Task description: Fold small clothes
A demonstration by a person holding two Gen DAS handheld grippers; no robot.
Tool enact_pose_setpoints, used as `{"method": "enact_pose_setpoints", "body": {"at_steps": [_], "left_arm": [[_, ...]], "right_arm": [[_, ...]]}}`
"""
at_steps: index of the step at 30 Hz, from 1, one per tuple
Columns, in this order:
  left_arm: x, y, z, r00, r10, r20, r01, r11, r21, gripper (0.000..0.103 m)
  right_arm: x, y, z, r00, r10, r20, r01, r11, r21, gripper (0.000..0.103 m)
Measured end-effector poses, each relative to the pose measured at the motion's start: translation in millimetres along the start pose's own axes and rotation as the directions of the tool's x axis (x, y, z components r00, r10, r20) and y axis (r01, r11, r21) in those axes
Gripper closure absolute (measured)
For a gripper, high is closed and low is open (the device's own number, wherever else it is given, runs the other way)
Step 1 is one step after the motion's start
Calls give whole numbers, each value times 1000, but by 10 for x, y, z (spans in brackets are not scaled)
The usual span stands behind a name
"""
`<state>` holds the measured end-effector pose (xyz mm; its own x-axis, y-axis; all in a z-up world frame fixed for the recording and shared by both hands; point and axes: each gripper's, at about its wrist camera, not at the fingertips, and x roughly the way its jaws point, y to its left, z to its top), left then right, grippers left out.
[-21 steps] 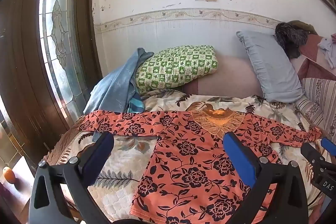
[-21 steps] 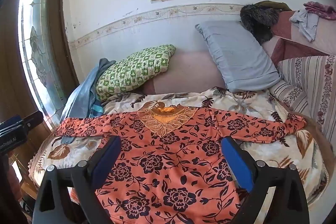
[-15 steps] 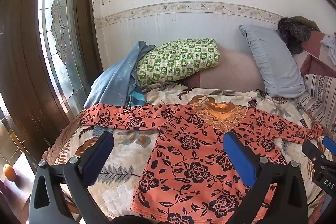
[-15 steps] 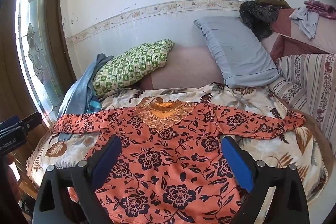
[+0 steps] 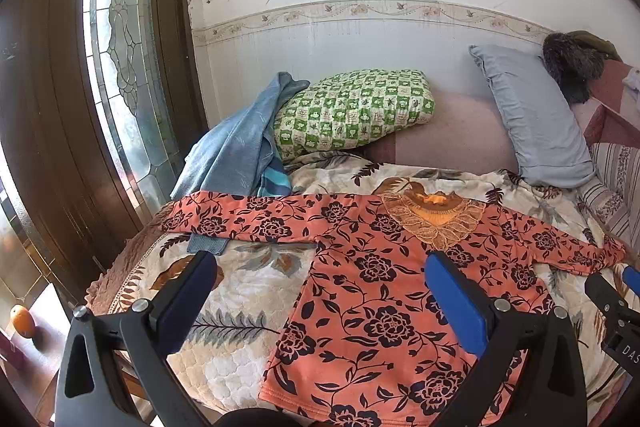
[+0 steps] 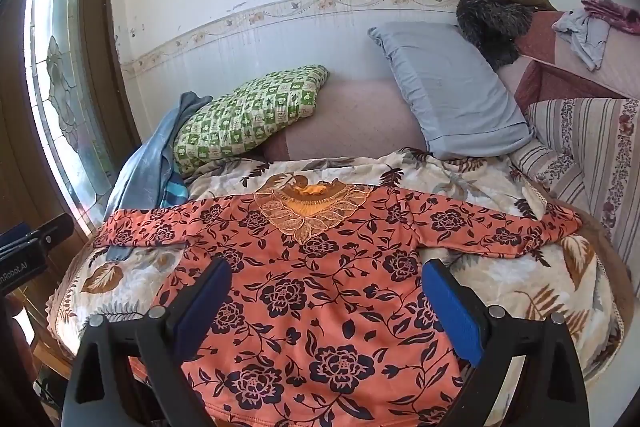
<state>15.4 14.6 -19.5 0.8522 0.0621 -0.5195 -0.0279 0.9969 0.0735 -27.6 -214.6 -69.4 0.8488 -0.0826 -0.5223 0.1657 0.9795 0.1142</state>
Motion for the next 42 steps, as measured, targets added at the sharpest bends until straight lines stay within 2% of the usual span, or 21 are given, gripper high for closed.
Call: {"method": "enact_pose_setpoints", "body": {"at_steps": [20, 34, 38, 40, 42], "left_arm": [[58, 484, -53, 996, 93, 4, -93, 994, -65, 0], [38, 472, -22, 993, 114, 9, -114, 992, -57, 0], [46, 397, -54, 996, 91, -9, -91, 995, -49, 0], [66, 340, -110, 999, 28, -43, -31, 998, -54, 0], [108, 257, -211, 994, -49, -98, 43, 997, -64, 0]], "right_arm": [[84, 335, -8, 999, 41, -22, -43, 997, -59, 6], [69, 298, 22, 999, 44, -23, -45, 998, -49, 6], [59, 234, 12, 999, 43, -15, -44, 998, -38, 6], [67, 198, 4, 999, 36, -18, -37, 999, -37, 6], [76, 127, 0, 999, 28, -21, -28, 999, -36, 6]]}}
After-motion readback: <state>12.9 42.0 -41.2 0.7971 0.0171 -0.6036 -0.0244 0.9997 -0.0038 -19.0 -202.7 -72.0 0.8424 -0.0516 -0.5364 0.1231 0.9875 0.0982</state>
